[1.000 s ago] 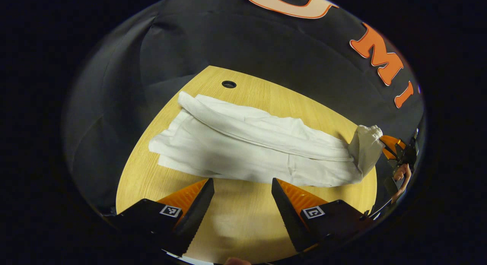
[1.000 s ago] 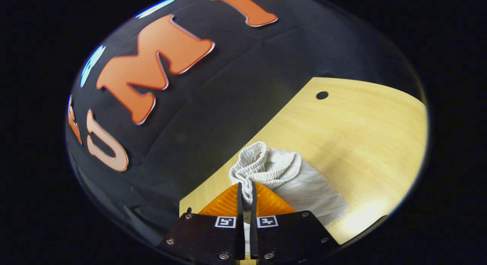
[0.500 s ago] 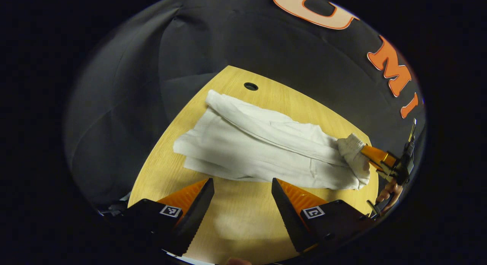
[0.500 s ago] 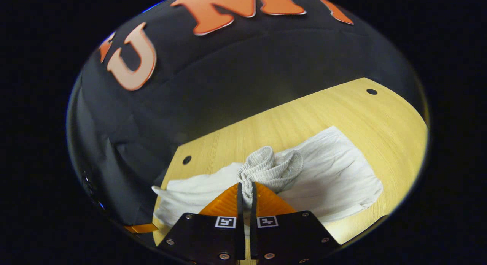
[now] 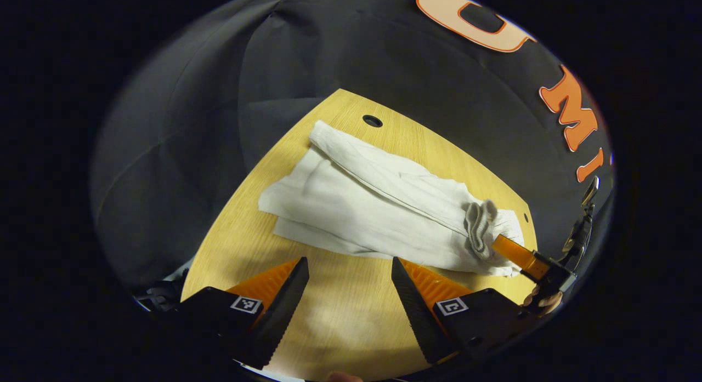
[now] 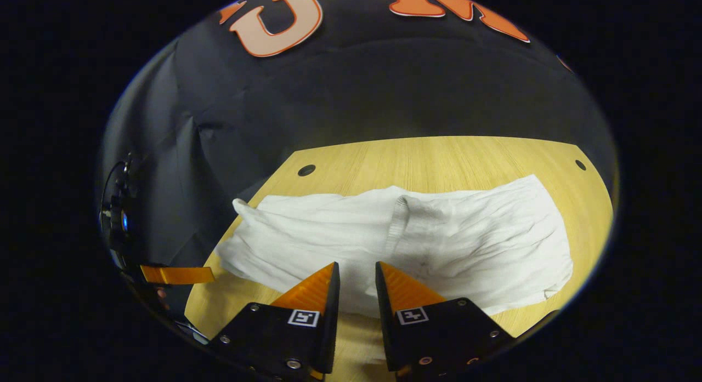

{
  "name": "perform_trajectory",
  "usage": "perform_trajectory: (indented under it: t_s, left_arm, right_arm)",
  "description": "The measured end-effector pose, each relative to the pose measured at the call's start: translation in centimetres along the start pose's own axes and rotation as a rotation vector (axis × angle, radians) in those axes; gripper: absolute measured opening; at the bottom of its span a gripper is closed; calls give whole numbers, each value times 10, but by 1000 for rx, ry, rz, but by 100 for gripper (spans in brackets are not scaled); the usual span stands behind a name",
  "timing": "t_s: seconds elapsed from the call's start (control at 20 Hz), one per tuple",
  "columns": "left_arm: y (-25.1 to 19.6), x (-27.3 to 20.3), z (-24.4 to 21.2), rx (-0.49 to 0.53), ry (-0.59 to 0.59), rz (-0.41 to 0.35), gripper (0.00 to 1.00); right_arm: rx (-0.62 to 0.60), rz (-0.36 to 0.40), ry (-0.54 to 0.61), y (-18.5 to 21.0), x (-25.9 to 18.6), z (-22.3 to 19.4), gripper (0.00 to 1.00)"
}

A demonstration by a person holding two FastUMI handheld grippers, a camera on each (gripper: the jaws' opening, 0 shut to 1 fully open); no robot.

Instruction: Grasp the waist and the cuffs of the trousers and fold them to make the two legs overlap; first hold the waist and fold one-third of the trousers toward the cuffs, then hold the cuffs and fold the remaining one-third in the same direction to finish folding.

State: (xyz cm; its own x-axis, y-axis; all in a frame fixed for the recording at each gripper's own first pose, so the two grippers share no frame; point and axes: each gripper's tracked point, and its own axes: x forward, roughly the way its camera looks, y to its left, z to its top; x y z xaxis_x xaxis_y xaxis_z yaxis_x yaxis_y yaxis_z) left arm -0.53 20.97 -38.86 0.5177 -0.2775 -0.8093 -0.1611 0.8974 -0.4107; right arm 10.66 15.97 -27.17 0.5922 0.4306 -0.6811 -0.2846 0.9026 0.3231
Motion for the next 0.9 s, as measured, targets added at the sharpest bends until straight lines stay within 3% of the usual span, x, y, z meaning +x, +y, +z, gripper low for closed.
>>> perform_trajectory:
  t_s: [0.05, 0.1, 0.2, 0.3, 0.4, 0.7, 0.9]
  left_arm:
    - [-1, 2, -1, -17, 2, -13, 99]
    - [-3, 4, -1, -42, 3, -31, 100]
    - [-4, 10, -1, -108, 11, -61, 100]
    - [2, 18, -3, -189, 26, -68, 99]
    - [15, 24, -6, -284, 31, -69, 99]
    - [58, 27, 16, -523, -31, -89, 100]
    - [78, 24, 32, -585, -64, -109, 99]
  right_arm:
    - [1, 1, 1, 0, -1, -1, 31]
    - [4, 1, 1, -3, -3, 0, 46]
    - [2, -14, -17, -14, -5, 6, 52]
    - [18, -37, -36, -25, -10, 15, 70]
    - [31, -61, -58, -38, -25, 25, 77]
    - [78, -163, -109, -97, -63, 43, 87]
    - [106, -213, -138, -125, -79, 53, 90]
